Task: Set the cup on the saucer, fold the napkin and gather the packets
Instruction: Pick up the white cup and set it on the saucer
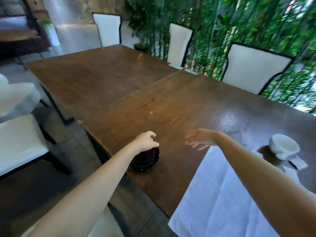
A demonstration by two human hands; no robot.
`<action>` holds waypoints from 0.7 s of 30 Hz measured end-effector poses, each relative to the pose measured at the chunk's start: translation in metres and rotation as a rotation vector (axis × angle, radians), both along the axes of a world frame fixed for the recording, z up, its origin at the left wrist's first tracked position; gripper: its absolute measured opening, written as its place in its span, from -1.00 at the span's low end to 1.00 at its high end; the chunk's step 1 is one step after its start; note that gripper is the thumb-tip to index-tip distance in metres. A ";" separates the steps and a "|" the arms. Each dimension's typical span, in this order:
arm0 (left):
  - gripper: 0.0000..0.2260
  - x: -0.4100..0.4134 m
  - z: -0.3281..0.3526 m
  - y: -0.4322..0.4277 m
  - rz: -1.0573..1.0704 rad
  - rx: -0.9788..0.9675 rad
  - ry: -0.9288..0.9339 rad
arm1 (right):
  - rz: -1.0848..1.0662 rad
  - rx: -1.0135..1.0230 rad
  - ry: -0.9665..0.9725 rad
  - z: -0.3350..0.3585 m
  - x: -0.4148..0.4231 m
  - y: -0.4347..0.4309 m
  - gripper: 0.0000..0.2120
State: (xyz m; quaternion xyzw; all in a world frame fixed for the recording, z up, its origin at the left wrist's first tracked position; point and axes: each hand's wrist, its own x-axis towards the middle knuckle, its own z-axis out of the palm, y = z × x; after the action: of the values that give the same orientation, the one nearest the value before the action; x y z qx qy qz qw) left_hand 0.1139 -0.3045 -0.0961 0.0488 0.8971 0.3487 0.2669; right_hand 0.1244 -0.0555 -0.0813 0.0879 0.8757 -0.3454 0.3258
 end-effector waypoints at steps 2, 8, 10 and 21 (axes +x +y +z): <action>-0.60 0.001 0.015 0.022 -0.158 -0.015 -0.034 | 0.006 0.063 0.001 0.019 0.014 0.019 -0.49; -0.58 0.004 0.051 0.117 -0.511 -0.159 0.060 | -0.007 0.277 0.001 0.048 0.058 0.085 -0.38; -0.57 0.007 0.057 0.154 -0.586 -0.184 0.110 | -0.061 0.306 -0.020 0.050 0.074 0.114 -0.40; -0.50 0.000 0.031 0.355 -0.839 -0.302 0.212 | -0.258 0.453 -0.055 0.029 0.135 0.296 -0.52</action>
State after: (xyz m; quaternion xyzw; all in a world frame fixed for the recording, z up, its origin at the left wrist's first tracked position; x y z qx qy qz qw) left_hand 0.1135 0.0501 -0.0652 0.4039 0.8629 0.0690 0.2959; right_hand 0.2593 0.2408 -0.0519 0.2790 0.9031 -0.1769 0.2745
